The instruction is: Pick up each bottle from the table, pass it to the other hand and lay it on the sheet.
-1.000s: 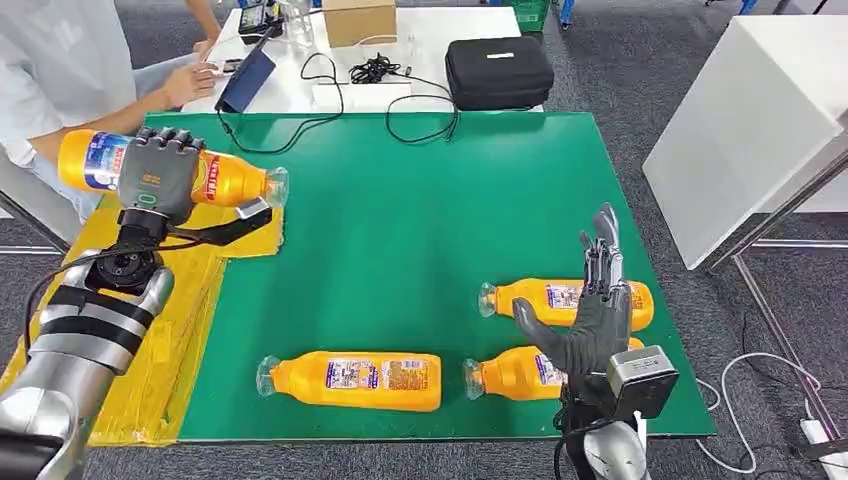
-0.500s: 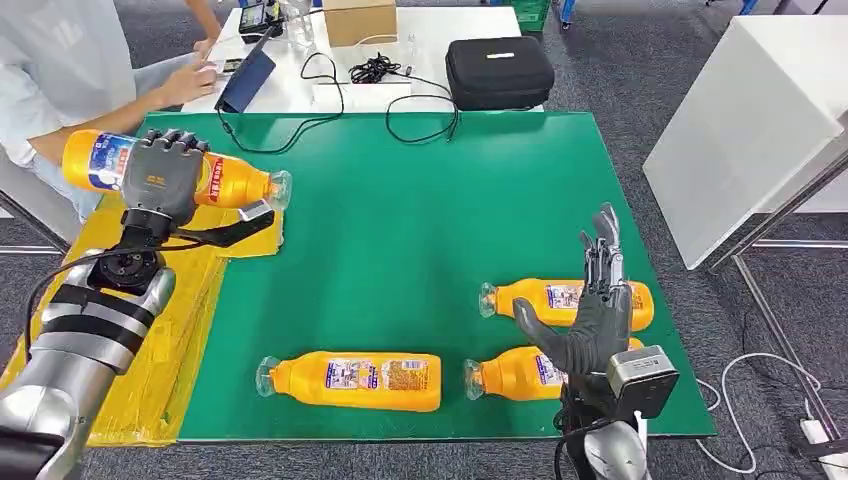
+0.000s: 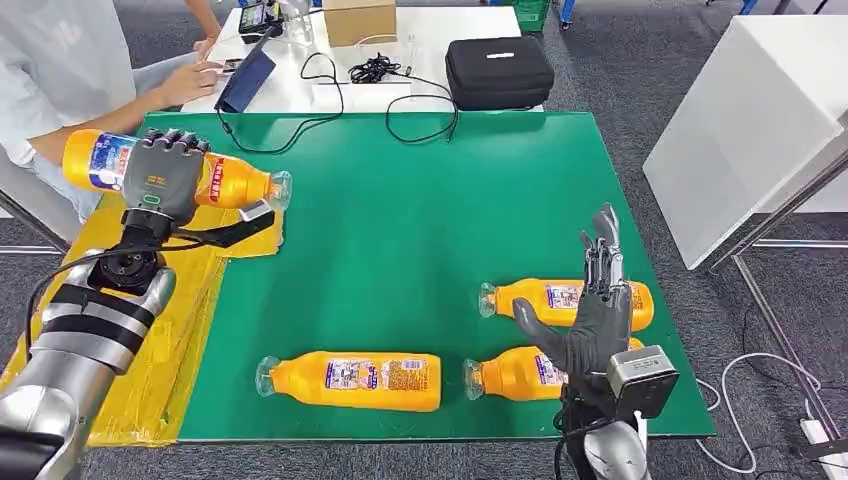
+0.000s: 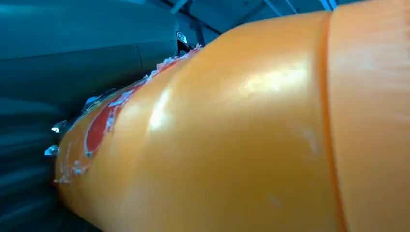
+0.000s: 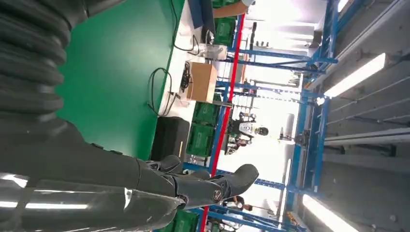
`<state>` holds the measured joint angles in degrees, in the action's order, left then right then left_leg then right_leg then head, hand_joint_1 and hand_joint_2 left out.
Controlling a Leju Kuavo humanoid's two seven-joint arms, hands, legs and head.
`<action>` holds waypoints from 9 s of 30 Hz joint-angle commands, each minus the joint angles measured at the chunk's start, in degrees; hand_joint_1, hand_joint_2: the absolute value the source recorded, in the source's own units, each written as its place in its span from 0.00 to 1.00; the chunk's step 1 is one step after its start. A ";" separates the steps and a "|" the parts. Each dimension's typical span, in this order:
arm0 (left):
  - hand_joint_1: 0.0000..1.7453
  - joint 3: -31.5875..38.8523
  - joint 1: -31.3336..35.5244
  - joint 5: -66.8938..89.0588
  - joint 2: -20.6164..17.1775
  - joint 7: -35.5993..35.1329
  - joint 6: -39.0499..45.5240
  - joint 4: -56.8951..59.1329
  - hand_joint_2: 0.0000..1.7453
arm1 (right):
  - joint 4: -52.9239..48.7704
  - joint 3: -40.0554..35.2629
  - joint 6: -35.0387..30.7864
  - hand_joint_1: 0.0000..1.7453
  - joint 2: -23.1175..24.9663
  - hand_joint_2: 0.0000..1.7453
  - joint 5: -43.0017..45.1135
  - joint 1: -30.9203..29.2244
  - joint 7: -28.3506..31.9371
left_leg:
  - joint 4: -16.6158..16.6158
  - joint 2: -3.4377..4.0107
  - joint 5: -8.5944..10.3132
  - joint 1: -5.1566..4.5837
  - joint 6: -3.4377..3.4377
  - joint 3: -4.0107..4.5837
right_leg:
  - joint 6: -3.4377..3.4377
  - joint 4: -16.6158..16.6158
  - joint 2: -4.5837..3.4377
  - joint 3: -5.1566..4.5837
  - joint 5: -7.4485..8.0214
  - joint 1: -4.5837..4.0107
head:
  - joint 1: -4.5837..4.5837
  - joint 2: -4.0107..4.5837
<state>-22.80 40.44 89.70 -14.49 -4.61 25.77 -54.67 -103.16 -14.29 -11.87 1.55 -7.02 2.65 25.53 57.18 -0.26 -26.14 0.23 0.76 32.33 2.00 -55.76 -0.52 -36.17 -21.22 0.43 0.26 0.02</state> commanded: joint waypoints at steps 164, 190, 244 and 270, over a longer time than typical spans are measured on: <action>0.00 2.68 -12.30 -92.15 14.28 16.63 -30.23 -26.35 1.00 | 57.78 -39.42 12.02 0.00 6.97 1.00 -39.42 -34.16 -21.58 | -0.01 -0.22 0.05 0.04 -0.08 -0.09 | -0.05 0.01 0.22 0.15 -0.06 -0.04 | 0.24 0.00; 0.00 6.15 -17.40 -89.99 12.35 19.27 -26.40 -27.52 1.00 | 41.08 -45.91 11.75 0.00 0.07 1.00 -31.76 -27.95 -21.96 | -0.07 -0.18 0.03 0.05 -0.07 -0.23 | -0.04 0.07 0.23 0.27 -0.09 -0.04 | 0.24 0.00; 0.00 6.51 -21.71 -87.10 14.31 16.06 -26.30 -30.81 1.00 | 61.17 -28.00 4.43 0.16 3.33 1.00 -51.60 -22.80 -35.34 | -0.07 -0.15 0.06 0.06 -0.08 -0.29 | -0.06 0.14 0.28 0.32 -0.02 -0.08 | 0.26 0.00; 0.00 5.90 -23.51 -87.73 14.73 15.98 -26.10 -31.96 1.00 | 59.57 -24.38 -5.85 1.00 4.77 1.00 -53.70 -21.25 -30.84 | -0.10 0.15 0.01 0.04 -0.16 -0.74 | -0.25 0.13 -0.05 0.60 0.08 -0.14 | 0.26 0.00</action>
<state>-15.39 16.54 2.23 0.09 11.56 -0.42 -88.94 -44.70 -41.96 -15.46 6.84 -60.81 -21.19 -5.73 57.15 0.07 -26.14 0.27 0.60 31.68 1.77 -55.70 -0.80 -35.72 -21.09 0.31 0.52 0.02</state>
